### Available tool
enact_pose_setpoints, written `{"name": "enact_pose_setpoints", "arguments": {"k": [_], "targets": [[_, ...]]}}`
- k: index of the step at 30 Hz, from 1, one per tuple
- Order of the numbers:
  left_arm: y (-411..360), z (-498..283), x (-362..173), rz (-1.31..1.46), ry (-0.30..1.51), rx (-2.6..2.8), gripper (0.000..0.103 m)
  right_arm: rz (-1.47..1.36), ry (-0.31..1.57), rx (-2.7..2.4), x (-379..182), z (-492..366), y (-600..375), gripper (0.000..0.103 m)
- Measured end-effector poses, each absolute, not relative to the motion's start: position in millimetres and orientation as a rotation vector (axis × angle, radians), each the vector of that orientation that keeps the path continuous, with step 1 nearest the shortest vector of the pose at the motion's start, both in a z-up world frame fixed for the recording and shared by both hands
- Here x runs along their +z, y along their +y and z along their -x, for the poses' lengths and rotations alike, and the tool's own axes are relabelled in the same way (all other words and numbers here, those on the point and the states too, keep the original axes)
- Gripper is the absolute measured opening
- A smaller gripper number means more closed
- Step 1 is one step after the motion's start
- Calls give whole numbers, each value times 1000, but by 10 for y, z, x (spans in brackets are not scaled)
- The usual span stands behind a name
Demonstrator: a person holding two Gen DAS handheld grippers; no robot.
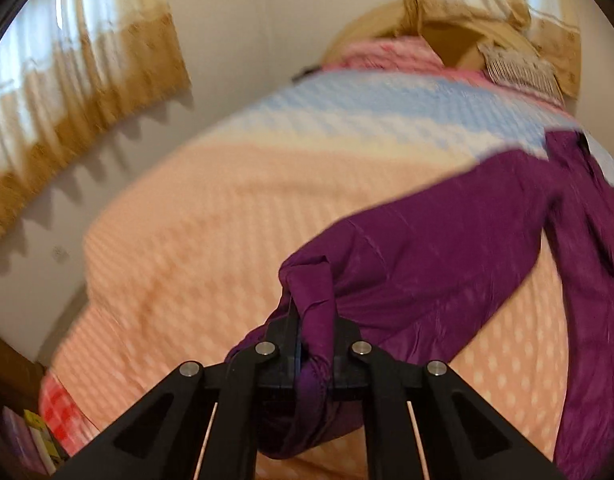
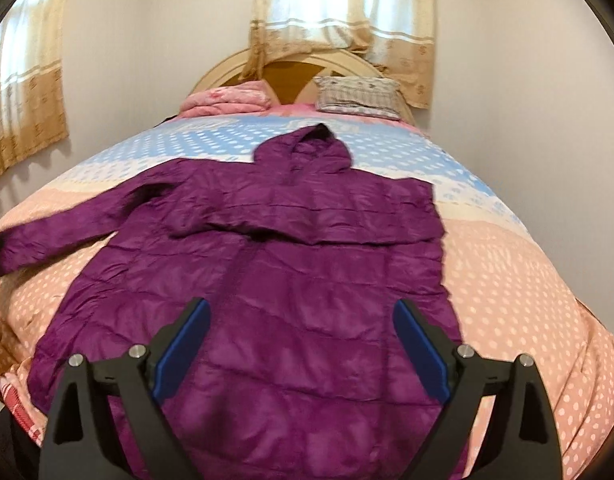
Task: Fold large clothes
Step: 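Grasp the other sleeve cuff with the left tool and fold it across the body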
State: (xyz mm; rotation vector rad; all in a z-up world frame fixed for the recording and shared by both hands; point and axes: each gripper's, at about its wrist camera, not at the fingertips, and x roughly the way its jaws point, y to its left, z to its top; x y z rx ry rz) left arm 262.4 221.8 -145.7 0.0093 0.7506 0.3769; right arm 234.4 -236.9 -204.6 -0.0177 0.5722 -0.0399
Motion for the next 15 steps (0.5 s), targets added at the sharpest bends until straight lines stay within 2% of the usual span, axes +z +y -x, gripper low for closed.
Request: {"name": "enact_pose_setpoints", "arguments": {"k": [5, 9, 15], "targets": [[1927, -2882, -922, -76, 641, 351, 6, -37, 578, -100, -2075, -2419, -2716, 95], [1132, -3079, -547, -139, 554, 209, 6, -78, 575, -142, -2065, -2445, -2981, 95], [-107, -3324, -365, -205, 488, -7, 5, -139, 579, -167, -2099, -2416, -3237, 95]]}}
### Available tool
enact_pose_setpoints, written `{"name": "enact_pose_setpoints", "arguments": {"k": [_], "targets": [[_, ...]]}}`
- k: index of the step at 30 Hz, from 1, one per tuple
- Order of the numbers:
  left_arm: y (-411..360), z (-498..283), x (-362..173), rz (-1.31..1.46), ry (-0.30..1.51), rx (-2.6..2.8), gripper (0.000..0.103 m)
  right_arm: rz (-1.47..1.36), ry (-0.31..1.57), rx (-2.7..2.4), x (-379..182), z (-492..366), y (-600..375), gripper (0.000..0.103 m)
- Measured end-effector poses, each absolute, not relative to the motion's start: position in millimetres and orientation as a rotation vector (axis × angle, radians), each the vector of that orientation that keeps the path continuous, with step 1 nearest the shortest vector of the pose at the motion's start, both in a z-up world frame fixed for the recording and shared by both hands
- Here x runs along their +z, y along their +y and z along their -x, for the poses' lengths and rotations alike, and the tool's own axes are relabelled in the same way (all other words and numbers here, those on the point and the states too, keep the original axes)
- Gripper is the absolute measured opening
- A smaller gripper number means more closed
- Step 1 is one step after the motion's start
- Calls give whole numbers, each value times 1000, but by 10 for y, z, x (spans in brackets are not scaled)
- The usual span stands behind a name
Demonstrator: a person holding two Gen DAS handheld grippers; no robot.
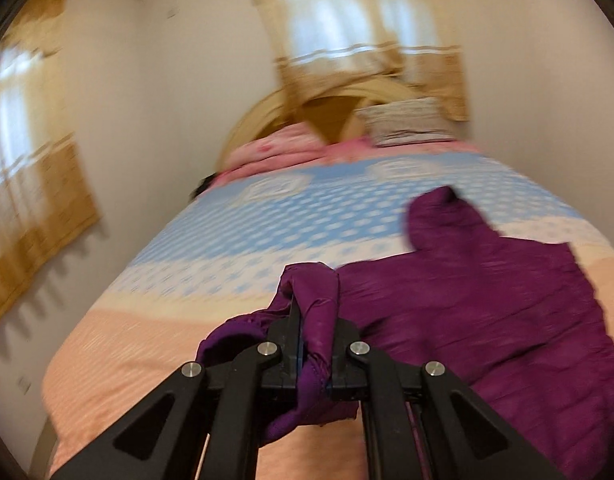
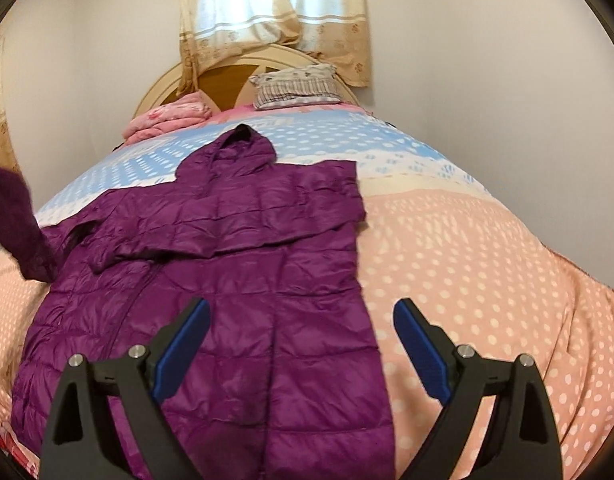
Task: Fold large clothes
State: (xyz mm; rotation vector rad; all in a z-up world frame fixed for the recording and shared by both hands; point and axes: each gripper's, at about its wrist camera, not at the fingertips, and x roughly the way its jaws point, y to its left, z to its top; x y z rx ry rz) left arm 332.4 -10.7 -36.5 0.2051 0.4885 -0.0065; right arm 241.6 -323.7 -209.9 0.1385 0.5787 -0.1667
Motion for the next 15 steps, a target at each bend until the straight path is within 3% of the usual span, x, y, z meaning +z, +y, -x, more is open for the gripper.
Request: {"name": "enact_pose_setpoints", "arguments": {"k": [10, 12, 14, 15], "targets": [[-1646, -3596, -865, -272, 531, -231, 7, -180, 631, -173, -2319, -2464, -3406, 95], [-1867, -3665, -1020, -257, 590, -299, 17, -175, 653, -170, -2361, -2503, -3414, 95], [-1991, -3704, -1082, -251, 612, -329, 51, -176, 670, -158, -2365, -2533, -3416, 95], [-2028, -3643, -1080, -256, 575, -319, 56, -173, 673, -155, -2361, -2542, -3412, 95]]}}
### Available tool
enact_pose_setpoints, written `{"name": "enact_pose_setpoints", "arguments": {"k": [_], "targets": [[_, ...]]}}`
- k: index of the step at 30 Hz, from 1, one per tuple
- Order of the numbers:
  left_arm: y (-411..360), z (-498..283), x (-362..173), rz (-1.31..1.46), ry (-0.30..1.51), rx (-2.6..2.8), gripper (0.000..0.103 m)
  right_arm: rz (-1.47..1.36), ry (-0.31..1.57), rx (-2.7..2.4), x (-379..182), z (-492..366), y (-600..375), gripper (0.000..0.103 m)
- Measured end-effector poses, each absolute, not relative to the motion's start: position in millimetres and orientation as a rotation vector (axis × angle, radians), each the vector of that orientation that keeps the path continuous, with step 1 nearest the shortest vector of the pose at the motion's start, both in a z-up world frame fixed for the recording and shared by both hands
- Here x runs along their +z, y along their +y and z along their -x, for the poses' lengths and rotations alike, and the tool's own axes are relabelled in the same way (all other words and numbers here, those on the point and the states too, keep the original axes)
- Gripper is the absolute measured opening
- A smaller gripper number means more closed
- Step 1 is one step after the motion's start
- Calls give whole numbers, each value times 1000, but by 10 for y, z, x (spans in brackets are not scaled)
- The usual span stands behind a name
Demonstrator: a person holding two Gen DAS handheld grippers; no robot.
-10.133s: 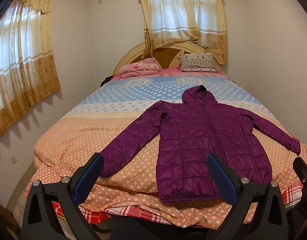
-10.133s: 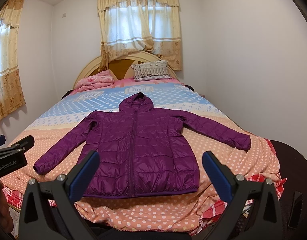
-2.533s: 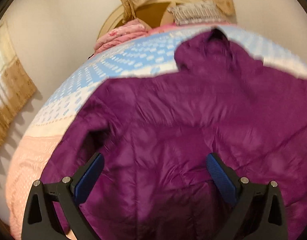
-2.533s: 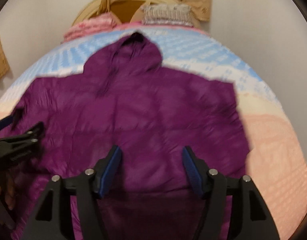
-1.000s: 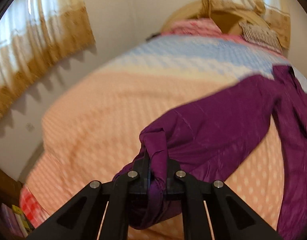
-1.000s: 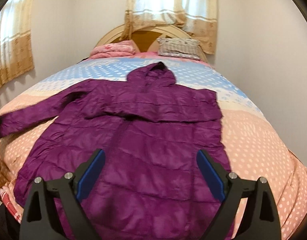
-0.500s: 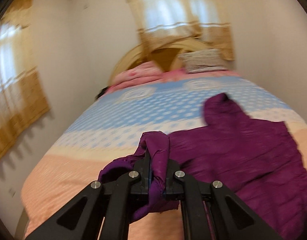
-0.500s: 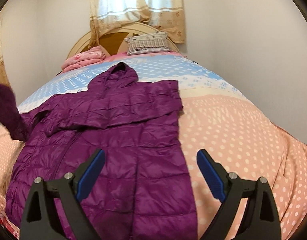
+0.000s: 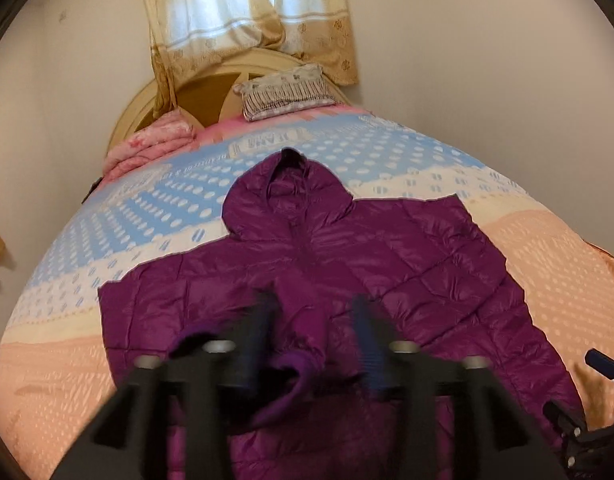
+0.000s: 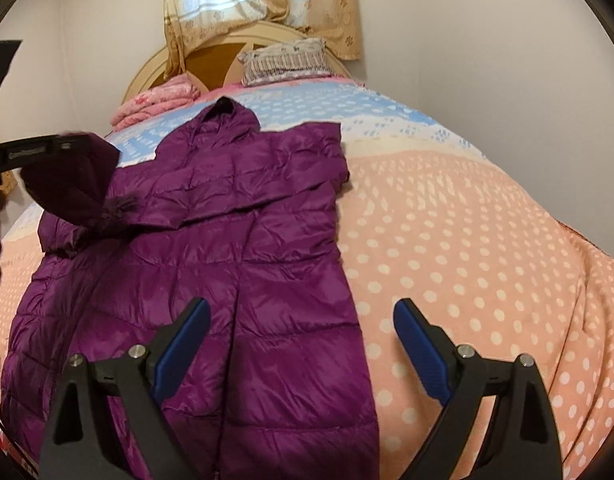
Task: Fold large clothes
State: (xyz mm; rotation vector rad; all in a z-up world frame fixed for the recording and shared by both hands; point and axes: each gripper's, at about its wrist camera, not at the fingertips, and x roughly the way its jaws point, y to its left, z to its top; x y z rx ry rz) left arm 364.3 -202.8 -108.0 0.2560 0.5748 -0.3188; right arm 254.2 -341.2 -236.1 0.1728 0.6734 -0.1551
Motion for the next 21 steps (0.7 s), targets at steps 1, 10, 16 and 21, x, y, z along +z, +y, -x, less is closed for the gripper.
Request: {"name": "enact_pose_setpoints", "arguments": {"k": [1, 10, 16, 21], "targets": [[-2053, -3573, -1071, -268, 539, -302, 69, -168, 674, -154, -2347, -2549, -3408, 95], [-1487, -3482, -813, -219, 413, -259, 89, -139, 699, -86, -2062, -2745, -3267, 95], [-713, -3682, -997, -183, 454, -105, 91, -142, 735, 8, -1867, -3070, -3062, 100], [-306, -3911, -1494, -176, 583, 17, 91, -197, 779, 45, -1970, -3573, -2940, 100]]}}
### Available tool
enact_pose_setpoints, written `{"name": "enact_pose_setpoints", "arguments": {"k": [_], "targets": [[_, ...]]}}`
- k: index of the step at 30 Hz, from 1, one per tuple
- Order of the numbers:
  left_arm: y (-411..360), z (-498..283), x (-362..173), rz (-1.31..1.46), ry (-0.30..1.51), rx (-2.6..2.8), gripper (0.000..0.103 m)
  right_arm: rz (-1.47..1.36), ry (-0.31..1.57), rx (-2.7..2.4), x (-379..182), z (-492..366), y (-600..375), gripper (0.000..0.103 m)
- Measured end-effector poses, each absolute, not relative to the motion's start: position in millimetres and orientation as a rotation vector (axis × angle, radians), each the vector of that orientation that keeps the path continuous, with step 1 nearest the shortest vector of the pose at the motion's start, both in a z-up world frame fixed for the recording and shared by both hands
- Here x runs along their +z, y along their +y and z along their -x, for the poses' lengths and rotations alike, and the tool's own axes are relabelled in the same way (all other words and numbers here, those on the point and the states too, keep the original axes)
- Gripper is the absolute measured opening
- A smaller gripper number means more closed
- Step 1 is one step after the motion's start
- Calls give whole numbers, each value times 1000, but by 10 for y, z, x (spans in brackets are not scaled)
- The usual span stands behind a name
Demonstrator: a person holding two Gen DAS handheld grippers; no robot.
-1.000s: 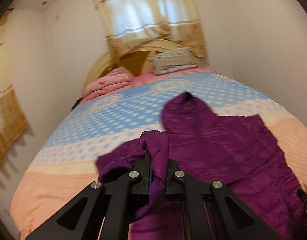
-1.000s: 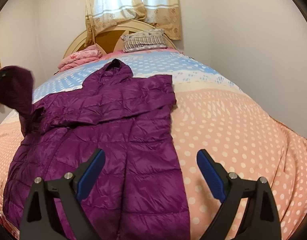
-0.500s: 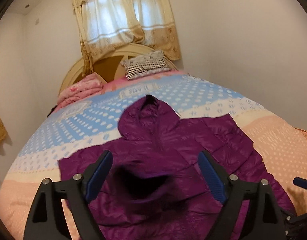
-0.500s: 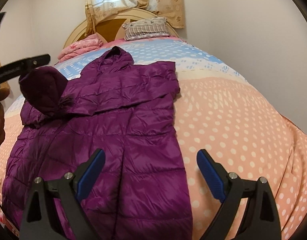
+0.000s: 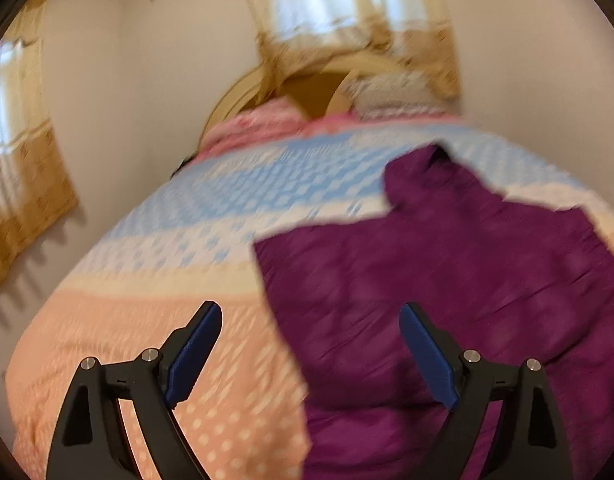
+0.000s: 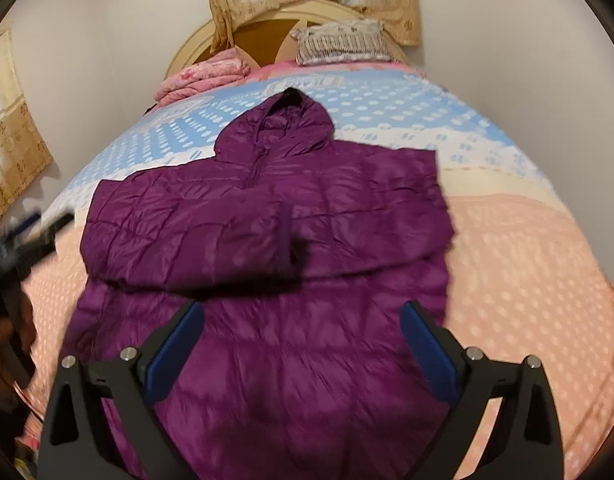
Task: Fold large clothes
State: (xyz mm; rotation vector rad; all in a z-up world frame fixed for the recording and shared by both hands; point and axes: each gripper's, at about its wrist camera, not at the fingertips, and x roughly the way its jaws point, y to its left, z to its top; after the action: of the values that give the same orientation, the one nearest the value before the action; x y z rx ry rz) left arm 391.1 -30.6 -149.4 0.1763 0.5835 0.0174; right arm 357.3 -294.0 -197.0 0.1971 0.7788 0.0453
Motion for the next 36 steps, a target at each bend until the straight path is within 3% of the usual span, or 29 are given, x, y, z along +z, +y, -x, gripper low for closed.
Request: {"name": "enact_pose_setpoints", "arguments": {"k": [3, 4, 6, 8, 16, 20, 21, 24, 27, 29, 31, 34, 36], "targets": [[-70, -4023, -1763, -145, 669, 68, 91, -256, 801, 45, -2093, -3872, -2944, 97], [18, -4047, -1836, -123, 694, 75, 91, -271, 819, 60, -2145, -3964, -2946, 91], [156, -4065, -1930, -95, 721, 83, 91, -301, 858, 96, -2250, -4112, -2948, 63], [253, -4088, -1973, -82, 739, 89, 91, -328, 893, 133, -2341, -4192, -2948, 15], [442, -4167, -2074, -90, 783, 131, 91, -297, 768, -81, -2126, -3871, -3358, 10], [388, -4214, -2065, -59, 809, 113, 91, -277, 801, -132, -2215, -3886, -3496, 12], [358, -4216, -2046, -60, 810, 106, 91, -271, 802, -149, -2232, -3883, -3514, 16], [221, -4254, -1890, -66, 798, 68, 91, -283, 806, -181, -2254, -3869, -3578, 39], [80, -4337, -1680, -67, 759, 38, 91, -256, 796, -214, -2192, -3835, -3582, 45], [-29, -4455, -1552, -55, 740, 9, 91, -252, 774, -255, -2114, -3770, -3616, 65], [-143, -4596, -1488, -62, 718, 2, 91, -230, 704, -279, -1965, -3696, -3570, 65], [-320, -4864, -1514, -70, 720, -15, 91, -176, 667, -227, -1796, -3741, -3389, 49], [-411, -5037, -1609, -86, 745, -21, 91, -177, 667, -163, -1752, -3842, -3275, 45]]}}
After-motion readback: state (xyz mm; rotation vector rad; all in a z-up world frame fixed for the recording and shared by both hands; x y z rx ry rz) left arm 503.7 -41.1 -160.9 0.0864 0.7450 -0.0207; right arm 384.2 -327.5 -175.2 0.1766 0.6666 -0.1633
